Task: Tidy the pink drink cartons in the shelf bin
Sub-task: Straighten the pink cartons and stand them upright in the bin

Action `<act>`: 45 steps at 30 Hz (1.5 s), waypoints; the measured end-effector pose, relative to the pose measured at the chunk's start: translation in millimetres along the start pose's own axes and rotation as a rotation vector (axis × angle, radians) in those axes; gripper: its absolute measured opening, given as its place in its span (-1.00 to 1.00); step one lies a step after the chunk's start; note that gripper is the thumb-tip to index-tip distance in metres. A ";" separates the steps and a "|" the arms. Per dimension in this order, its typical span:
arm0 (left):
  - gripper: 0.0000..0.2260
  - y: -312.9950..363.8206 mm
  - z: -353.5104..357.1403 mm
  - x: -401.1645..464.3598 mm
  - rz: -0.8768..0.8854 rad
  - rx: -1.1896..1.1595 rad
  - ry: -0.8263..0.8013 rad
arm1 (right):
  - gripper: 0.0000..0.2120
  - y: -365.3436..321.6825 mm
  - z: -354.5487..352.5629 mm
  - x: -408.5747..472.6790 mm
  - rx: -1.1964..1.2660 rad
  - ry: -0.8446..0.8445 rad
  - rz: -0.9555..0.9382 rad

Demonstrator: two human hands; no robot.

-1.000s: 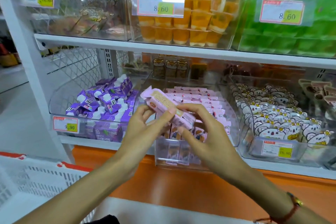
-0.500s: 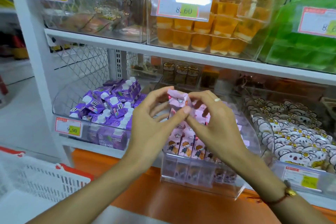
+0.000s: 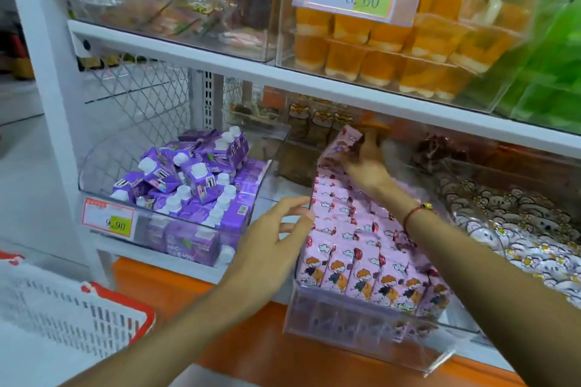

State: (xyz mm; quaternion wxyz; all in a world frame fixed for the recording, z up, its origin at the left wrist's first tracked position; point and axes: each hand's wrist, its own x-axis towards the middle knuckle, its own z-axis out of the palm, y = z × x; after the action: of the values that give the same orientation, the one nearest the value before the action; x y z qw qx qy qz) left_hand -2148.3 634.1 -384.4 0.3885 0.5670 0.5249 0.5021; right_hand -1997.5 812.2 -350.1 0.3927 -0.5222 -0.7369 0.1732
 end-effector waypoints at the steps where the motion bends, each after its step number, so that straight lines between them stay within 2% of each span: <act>1: -0.81 -1.0 -1.8 0.8 0.004 0.002 -0.007 | -0.61 3.1 3.3 5.4 0.015 -0.008 0.005; 3: -0.77 -1.2 -4.9 1.7 0.012 0.013 -0.018 | -0.77 7.0 9.0 11.1 0.005 -0.051 0.048; 5: -0.78 0.0 -7.0 2.3 0.016 0.027 -0.012 | -0.89 10.6 11.5 10.6 -0.257 -0.149 0.020; 7: -0.79 2.7 -9.0 3.3 0.017 0.041 -0.018 | -0.73 15.1 11.5 8.4 -0.478 -0.265 -0.040; 9: -0.79 5.3 -11.3 3.7 0.013 0.071 -0.043 | -0.56 15.5 6.4 5.7 -0.589 -0.390 -0.029; 11: -0.79 6.5 -13.7 1.9 0.007 0.098 -0.069 | -0.51 14.3 0.7 2.4 -0.714 -0.459 -0.035; 13: -0.76 6.8 -15.4 -1.9 0.010 0.123 -0.085 | -0.54 11.5 -2.0 1.1 -0.769 -0.435 -0.079; 15: -0.75 6.9 -15.7 -4.9 0.016 0.122 -0.086 | -0.68 4.0 1.3 0.6 -0.621 -0.288 -0.079; 17: -0.79 5.6 -14.7 -5.4 0.015 0.098 -0.069 | -0.81 -4.3 7.8 -0.8 -0.334 -0.169 0.000; 20: -0.86 2.0 -11.0 -5.3 0.015 0.076 -0.043 | -0.77 -2.8 11.8 -5.0 -0.075 -0.112 0.025; 23: -0.89 -0.4 -9.5 -4.1 0.034 0.074 -0.029 | -0.83 2.9 9.6 -4.6 -0.140 -0.129 -0.011; 25: -0.90 -0.8 -11.5 -3.4 0.038 0.072 -0.034 | -0.80 3.7 10.6 -0.5 -0.395 -0.233 -0.054; 27: -0.90 -0.9 -14.7 -4.1 0.042 0.081 -0.050 | -0.75 2.3 11.8 1.8 -0.514 -0.302 -0.091; 29: -0.82 -1.9 -16.8 -5.9 0.052 0.118 -0.077 | -0.74 -0.6 8.4 2.0 -0.437 -0.308 -0.064; 32: -0.71 -4.1 -15.1 -8.9 0.061 0.162 -0.077 | -0.84 0.6 1.7 2.7 -0.331 -0.200 -0.094; 36: -0.75 -4.0 -9.8 -9.7 0.053 0.129 -0.041 | -0.82 0.1 6.7 1.6 -0.442 -0.307 -0.071; 39: -0.78 -2.6 -12.5 -6.3 0.023 0.084 -0.048 | -0.86 -5.4 9.3 0.1 -0.279 -0.196 -0.036; 41: -0.79 -0.5 -14.8 -3.8 0.010 0.065 -0.062 | -0.89 -11.7 7.0 -6.1 -0.038 -0.119 0.027; 45: -0.86 9.5 -15.1 -2.0 -0.036 0.005 -0.046 | -0.91 -32.9 -4.3 -35.2 0.363 0.162 0.072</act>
State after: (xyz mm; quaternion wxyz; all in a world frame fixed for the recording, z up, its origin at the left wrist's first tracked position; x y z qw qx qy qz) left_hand -2161.1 629.4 -372.6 0.4080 0.5697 0.5274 0.4805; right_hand -2009.9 766.6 -339.5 0.5321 -0.4809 -0.6405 0.2744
